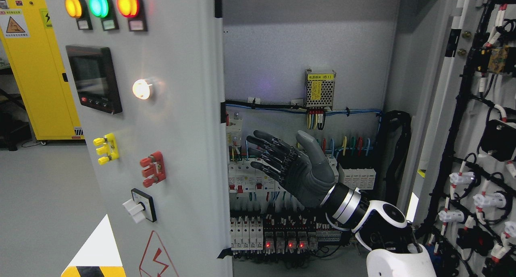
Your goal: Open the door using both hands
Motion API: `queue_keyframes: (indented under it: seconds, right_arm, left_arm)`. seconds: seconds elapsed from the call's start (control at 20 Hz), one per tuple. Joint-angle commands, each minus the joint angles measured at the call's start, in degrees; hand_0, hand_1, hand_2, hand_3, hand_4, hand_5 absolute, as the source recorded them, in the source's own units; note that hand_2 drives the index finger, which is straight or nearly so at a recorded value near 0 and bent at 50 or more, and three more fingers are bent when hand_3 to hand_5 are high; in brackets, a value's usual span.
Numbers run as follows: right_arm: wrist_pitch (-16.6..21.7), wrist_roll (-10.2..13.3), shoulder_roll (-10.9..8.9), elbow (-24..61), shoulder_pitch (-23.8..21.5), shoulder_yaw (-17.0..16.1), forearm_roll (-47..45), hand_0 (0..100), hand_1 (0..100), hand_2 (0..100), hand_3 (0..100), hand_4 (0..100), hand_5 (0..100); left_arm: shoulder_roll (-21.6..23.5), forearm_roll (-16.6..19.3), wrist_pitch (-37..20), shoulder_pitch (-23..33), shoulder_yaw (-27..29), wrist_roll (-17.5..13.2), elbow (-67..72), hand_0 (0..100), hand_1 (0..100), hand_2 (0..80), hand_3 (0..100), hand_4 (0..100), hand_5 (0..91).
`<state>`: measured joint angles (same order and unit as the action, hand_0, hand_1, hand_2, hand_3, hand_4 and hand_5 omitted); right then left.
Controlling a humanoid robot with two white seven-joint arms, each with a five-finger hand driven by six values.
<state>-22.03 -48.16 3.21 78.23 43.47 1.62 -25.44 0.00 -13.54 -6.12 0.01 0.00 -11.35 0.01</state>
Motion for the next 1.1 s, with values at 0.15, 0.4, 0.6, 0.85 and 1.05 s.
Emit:
queue_keyframes:
  seconds: [0.15, 0.4, 0.6, 0.85, 1.05]
  right_arm:
    - [-0.03, 0.18, -3.04, 12.55, -7.86, 9.89, -4.01, 22, 0, 0, 0, 0, 0]
    - [0.32, 0.35, -2.95, 16.77, -13.75, 16.91, -3.92, 22, 0, 0, 0, 0, 0]
    - [0.58, 2.11, -2.95, 18.36, -17.36, 23.06, -3.74, 22, 0, 0, 0, 0, 0]
    - [0.67, 2.11, -2.51, 18.62, -17.72, 25.80, -3.57, 22, 0, 0, 0, 0, 0]
    - [0.59, 2.11, -2.25, 18.62, -17.72, 27.64, -3.57, 22, 0, 0, 0, 0, 0]
  left_arm:
    - [0.44, 0.00, 0.05, -0.18, 1.76, 0.01, -0.27, 0, 0, 0.0, 0, 0, 0.0]
    - [0.35, 0.00, 0.05, -0.18, 1.76, 0.01, -0.36, 0, 0, 0.0, 0, 0, 0.0]
    - [0.44, 0.00, 0.05, -0.27, 1.76, -0.08, -0.36, 0, 0, 0.0, 0, 0, 0.0]
    - [0.35, 0.00, 0.05, -0.27, 1.76, 0.01, -0.36, 0, 0, 0.0, 0, 0, 0.0]
    - [0.09, 0.00, 0.05, -0.27, 1.76, 0.01, -0.36, 0, 0, 0.0, 0, 0, 0.0]
